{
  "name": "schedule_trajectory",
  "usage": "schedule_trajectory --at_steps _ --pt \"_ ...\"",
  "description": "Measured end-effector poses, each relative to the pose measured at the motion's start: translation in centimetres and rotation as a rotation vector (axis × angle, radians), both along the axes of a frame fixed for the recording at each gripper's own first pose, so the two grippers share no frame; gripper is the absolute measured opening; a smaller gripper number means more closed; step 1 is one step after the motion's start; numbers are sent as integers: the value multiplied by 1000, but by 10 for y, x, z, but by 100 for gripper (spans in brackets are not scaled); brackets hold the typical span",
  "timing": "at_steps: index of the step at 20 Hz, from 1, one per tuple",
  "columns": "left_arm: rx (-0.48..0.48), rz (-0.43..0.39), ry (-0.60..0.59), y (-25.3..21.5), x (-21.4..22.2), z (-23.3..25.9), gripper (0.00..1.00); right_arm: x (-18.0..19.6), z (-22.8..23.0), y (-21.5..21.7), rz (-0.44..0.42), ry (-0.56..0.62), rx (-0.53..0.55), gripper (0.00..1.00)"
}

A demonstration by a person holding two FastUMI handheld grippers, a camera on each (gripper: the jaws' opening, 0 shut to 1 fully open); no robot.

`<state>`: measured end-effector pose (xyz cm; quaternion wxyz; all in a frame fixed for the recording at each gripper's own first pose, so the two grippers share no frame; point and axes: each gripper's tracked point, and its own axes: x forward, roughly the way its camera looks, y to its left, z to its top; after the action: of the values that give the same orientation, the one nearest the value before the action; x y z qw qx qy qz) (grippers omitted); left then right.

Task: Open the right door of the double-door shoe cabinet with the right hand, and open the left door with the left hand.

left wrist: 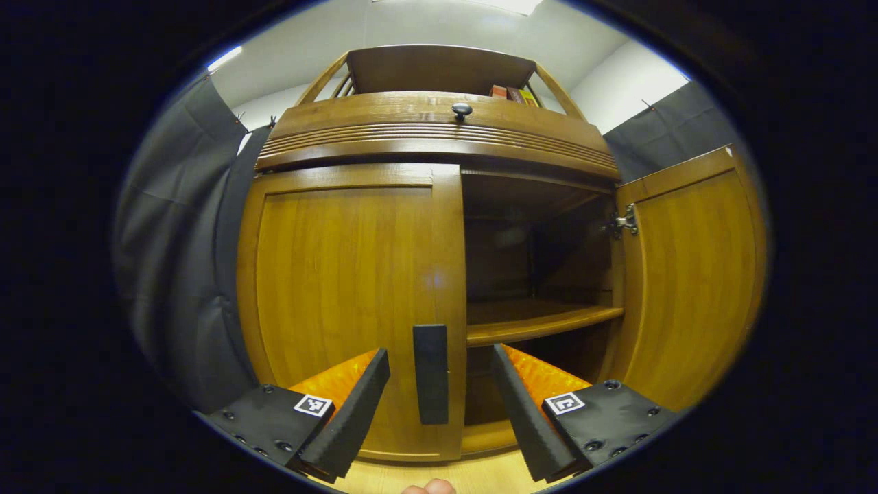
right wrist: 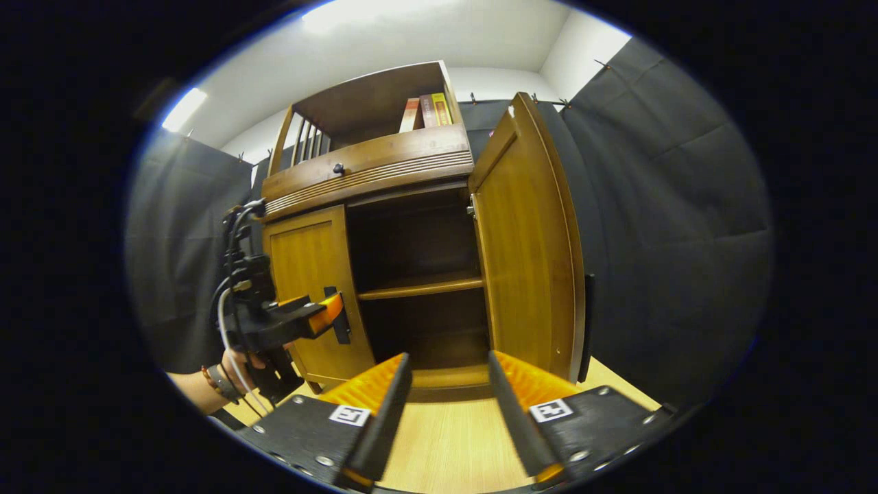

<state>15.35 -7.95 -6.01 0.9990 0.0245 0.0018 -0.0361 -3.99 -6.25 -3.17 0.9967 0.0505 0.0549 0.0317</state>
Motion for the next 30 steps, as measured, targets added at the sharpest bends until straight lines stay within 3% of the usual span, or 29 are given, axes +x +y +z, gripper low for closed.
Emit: schedule_trajectory --at_steps 2,3,4,5,13,14,16,18,20,24,25,27,28,30 --pt "8 1 19 -3 18 -10 96 -8 -7 1 -13 8 -35 100" --pt "14 0 34 -3 24 -16 96 -10 -13 7 -2 23 -43 91" --pt "16 -1 50 -3 28 -23 96 -14 -18 11 6 37 -50 100" --pt "8 -8 66 -4 31 -28 95 -18 -23 12 10 53 -57 91" --pt "4 -24 121 -2 47 -50 95 -24 -45 16 12 116 -13 92" --pt "0 -30 118 -1 49 -50 95 -22 -46 13 4 116 -20 100" --pt "-21 -40 114 -4 49 -49 94 -21 -45 9 -3 114 -31 100" --pt "-60 -93 129 -14 48 -52 68 -20 -42 6 -4 110 -32 100" --pt "-62 -97 136 -13 47 -55 43 -21 -44 8 -1 114 -34 100" --pt "-52 -78 162 -11 42 -58 39 -22 -49 15 20 129 -56 100" --pt "-18 -77 176 -9 37 -59 39 -25 -48 17 28 123 -58 92" --pt "15 -81 183 -7 20 -61 39 -30 -47 20 35 118 -72 92" --pt "16 -82 177 -5 14 -58 39 -30 -48 19 35 120 -80 100" --pt "-21 -74 174 -1 1 -56 35 -32 -49 21 44 122 -90 100"
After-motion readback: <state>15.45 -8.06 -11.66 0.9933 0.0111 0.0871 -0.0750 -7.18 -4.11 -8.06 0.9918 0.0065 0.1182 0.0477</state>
